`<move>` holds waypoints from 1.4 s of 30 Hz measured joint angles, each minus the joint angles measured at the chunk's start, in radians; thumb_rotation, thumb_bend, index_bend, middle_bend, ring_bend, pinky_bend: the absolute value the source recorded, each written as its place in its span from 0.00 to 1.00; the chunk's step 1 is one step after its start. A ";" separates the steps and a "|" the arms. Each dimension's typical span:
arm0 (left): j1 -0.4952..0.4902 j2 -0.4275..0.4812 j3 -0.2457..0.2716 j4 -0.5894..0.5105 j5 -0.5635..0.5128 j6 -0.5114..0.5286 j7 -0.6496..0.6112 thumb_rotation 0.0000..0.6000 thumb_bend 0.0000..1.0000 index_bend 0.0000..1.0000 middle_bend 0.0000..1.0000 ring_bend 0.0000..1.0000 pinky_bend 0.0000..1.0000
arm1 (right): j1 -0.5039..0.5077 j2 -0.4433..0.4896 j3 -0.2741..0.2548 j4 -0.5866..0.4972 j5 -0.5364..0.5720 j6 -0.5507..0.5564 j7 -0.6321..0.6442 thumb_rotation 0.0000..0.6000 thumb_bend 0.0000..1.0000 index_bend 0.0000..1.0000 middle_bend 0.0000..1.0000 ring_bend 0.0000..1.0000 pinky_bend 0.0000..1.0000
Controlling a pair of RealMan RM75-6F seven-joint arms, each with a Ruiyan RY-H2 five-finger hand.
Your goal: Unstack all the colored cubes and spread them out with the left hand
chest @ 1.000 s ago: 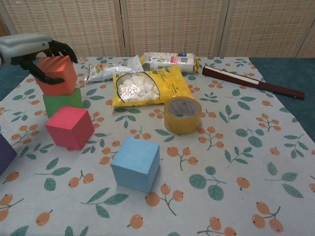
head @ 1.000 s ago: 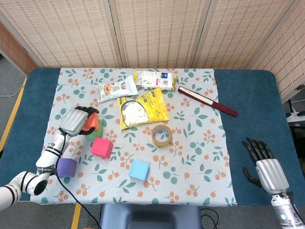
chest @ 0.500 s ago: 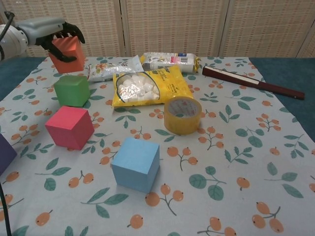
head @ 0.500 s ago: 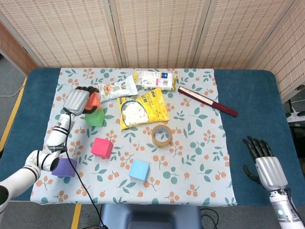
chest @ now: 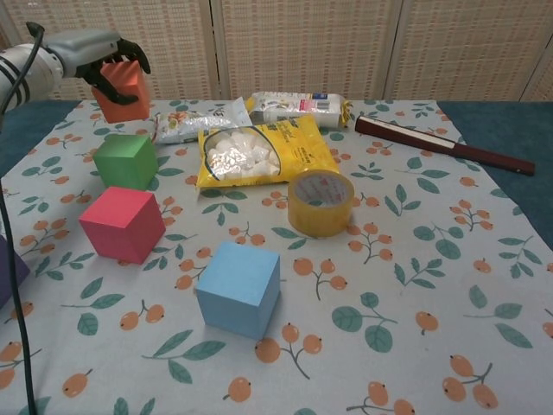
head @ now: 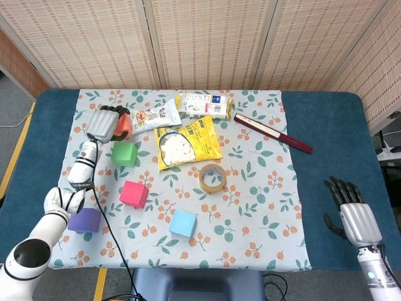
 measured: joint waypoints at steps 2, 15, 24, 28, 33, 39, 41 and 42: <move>0.027 0.021 0.008 -0.006 0.004 0.025 -0.002 1.00 0.46 0.31 0.52 0.56 0.27 | -0.003 0.003 -0.003 -0.004 -0.010 0.006 0.003 1.00 0.35 0.00 0.00 0.00 0.00; 0.215 0.186 0.069 -0.238 0.019 0.125 0.032 1.00 0.45 0.31 0.50 0.56 0.28 | -0.012 0.016 -0.034 -0.027 -0.080 0.033 0.030 1.00 0.35 0.00 0.00 0.00 0.00; 0.334 0.281 0.150 -0.443 0.046 0.159 0.082 1.00 0.42 0.28 0.45 0.49 0.23 | -0.018 0.023 -0.056 -0.037 -0.134 0.054 0.045 1.00 0.35 0.00 0.00 0.00 0.00; 0.342 0.276 0.153 -0.447 0.034 0.128 0.097 1.00 0.38 0.07 0.22 0.22 0.13 | -0.021 0.027 -0.063 -0.041 -0.146 0.062 0.049 1.00 0.35 0.00 0.00 0.00 0.00; 0.352 0.279 0.141 -0.471 0.015 0.125 0.115 1.00 0.36 0.00 0.00 0.00 0.09 | -0.023 0.030 -0.064 -0.042 -0.151 0.069 0.053 1.00 0.35 0.00 0.00 0.00 0.00; 0.365 0.308 0.130 -0.528 0.007 0.144 0.112 1.00 0.35 0.00 0.00 0.00 0.08 | -0.024 0.031 -0.062 -0.042 -0.151 0.073 0.056 1.00 0.35 0.00 0.00 0.00 0.00; 0.371 0.321 0.128 -0.552 0.009 0.158 0.114 1.00 0.34 0.00 0.00 0.00 0.08 | -0.025 0.032 -0.063 -0.043 -0.154 0.075 0.057 1.00 0.35 0.00 0.00 0.00 0.00; 0.376 0.326 0.128 -0.563 0.013 0.171 0.116 1.00 0.34 0.00 0.00 0.00 0.08 | -0.026 0.032 -0.063 -0.043 -0.156 0.077 0.057 1.00 0.35 0.00 0.00 0.00 0.00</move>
